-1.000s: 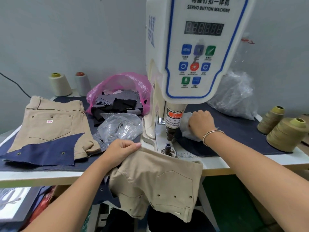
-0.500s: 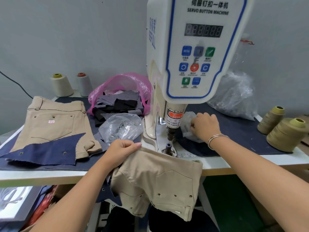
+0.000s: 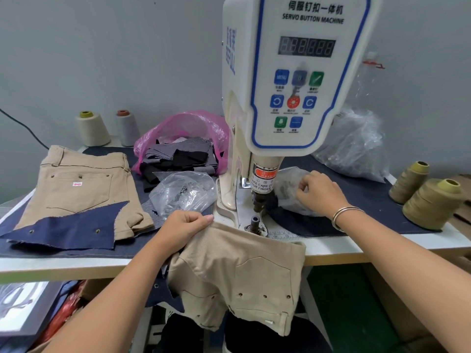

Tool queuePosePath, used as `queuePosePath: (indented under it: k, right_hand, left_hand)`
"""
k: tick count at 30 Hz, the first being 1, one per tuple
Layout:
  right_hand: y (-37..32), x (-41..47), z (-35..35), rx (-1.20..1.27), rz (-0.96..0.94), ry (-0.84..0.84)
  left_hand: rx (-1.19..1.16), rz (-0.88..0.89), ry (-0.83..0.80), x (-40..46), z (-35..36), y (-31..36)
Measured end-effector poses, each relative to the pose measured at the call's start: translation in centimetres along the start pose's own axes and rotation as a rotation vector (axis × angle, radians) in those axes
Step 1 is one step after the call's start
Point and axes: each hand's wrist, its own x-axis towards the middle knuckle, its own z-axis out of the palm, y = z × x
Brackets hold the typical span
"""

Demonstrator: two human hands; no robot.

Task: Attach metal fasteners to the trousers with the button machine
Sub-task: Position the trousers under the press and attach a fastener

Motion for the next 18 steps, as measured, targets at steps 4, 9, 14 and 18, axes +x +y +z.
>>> queuePosePath:
  k: [4,9,14,18]
  right_hand:
    - [0.8,-0.4,-0.2,-0.096,-0.067,-0.007]
    - [1.1,-1.0,-0.9,-0.121,-0.119,0.034]
    - [-1.9,-4.4,-2.8,0.618,-0.002,0.389]
    - [-8.0,-8.5,-0.8,1.016,0.098,0.012]
  left_hand:
    - [0.012,-0.001,0.003,0.0,-0.1,0.0]
    - [0.012,0.003,0.007,0.0,0.0,0.0]
    - [0.012,0.017,0.008,0.0,0.0,0.1]
    - [0.019,0.018,0.005,-0.2,0.0,0.3]
